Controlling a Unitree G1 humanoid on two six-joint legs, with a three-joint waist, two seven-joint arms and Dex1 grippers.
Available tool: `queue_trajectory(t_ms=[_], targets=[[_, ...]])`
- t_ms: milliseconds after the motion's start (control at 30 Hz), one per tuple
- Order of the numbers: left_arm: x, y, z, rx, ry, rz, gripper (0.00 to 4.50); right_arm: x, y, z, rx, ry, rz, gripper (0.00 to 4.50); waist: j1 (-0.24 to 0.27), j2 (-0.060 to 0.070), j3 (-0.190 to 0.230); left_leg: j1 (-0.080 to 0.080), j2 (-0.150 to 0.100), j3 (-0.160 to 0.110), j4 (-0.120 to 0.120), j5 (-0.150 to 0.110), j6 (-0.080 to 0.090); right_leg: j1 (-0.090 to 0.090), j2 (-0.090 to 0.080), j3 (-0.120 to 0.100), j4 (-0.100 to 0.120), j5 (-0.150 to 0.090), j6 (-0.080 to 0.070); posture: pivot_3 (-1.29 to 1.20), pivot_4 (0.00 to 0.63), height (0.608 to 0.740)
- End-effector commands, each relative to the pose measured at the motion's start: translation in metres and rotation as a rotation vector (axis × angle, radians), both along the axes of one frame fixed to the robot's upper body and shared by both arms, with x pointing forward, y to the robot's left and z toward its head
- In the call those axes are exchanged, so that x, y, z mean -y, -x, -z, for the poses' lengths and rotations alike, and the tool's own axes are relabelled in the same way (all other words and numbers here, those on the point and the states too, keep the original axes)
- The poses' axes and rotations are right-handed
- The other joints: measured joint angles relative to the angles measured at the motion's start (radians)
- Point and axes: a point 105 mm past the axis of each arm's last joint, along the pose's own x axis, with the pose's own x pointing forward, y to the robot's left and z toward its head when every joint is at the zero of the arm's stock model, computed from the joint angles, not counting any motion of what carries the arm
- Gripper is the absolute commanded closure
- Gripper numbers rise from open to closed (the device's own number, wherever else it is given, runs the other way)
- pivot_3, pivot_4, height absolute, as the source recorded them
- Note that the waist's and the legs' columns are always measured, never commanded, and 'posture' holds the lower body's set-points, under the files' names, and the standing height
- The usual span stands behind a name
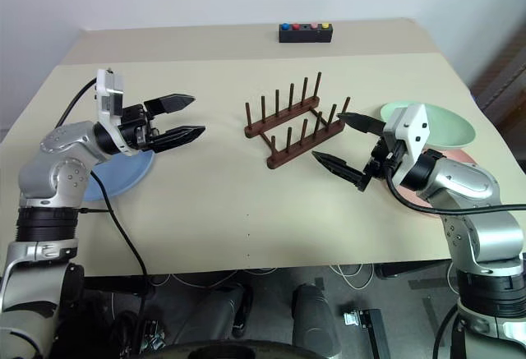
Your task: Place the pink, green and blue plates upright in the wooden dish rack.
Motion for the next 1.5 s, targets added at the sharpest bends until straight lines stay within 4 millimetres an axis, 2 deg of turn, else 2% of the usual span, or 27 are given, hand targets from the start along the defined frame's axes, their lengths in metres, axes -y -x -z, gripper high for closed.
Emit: queue_trajectory(t_ms=[33,367,667,867,1033,1200,1333,1500], targets=[[0.002,0.0,-0.013,0.064,0.015,0.001,0.02,0.002,0.001,-0.009,0.048,0.019,0.004,0.01,0.0,0.0,0.0,0.0,0.0,0.0,0.0,0.0,0.0,0.0,0.0,0.0,0.0,0.0,0.0,0.0,0.15,0.74],[0.003,-0.005,0.0,0.029,-0.015,-0.015,0.02,0.004,-0.001,-0.012,0.052,0.027,0.008,0.01,0.0,0.0,0.0,0.0,0.0,0.0,0.0,0.0,0.0,0.0,0.0,0.0,0.0,0.0,0.0,0.0,0.15,0.74],[0.024,-0.01,0.004,0.0,-0.021,0.055,0.02,0.009,-0.005,-0.015,0.069,0.013,0.053,0.01,0.0,0.0,0.0,0.0,0.0,0.0,0.0,0.0,0.0,0.0,0.0,0.0,0.0,0.0,0.0,0.0,0.15,0.74],[0.032,0.002,0.01,0.004,-0.071,0.096,0.02,0.014,-0.006,-0.016,0.079,0.015,0.049,0.01,-0.003,0.0,0.0,0.0,0.0,0.0,0.0,0.0,0.0,0.0,0.0,0.0,0.0,0.0,0.0,0.0,0.15,0.74],[0.034,0.001,0.01,0.0,-0.076,0.123,0.02,0.014,-0.003,-0.016,0.081,0.01,0.048,0.01,0.0,0.0,0.0,0.0,0.0,0.0,0.0,0.0,0.0,0.0,0.0,0.0,0.0,0.0,0.0,0.0,0.15,0.74],[0.05,-0.003,0.035,0.02,-0.191,0.118,0.02,0.023,0.005,-0.015,0.089,0.03,0.095,0.01,0.002,0.0,0.0,0.0,0.0,0.0,0.0,0.0,0.0,0.001,0.0,0.0,-0.001,0.0,0.0,0.0,0.15,0.74],[0.062,-0.017,0.039,0.072,-0.202,0.063,0.02,0.033,0.01,-0.005,0.022,0.065,0.131,0.01,0.002,0.0,0.0,0.0,0.0,0.0,0.0,0.0,0.0,0.001,0.0,0.0,-0.001,0.0,0.0,0.0,0.15,0.74],[0.079,-0.021,0.052,0.083,-0.222,0.044,0.02,0.04,0.02,-0.002,-0.077,0.052,0.14,0.01,0.001,0.0,0.0,0.0,0.0,0.0,0.001,0.0,0.0,0.001,0.0,0.0,-0.001,0.0,0.0,0.0,0.15,0.74]])
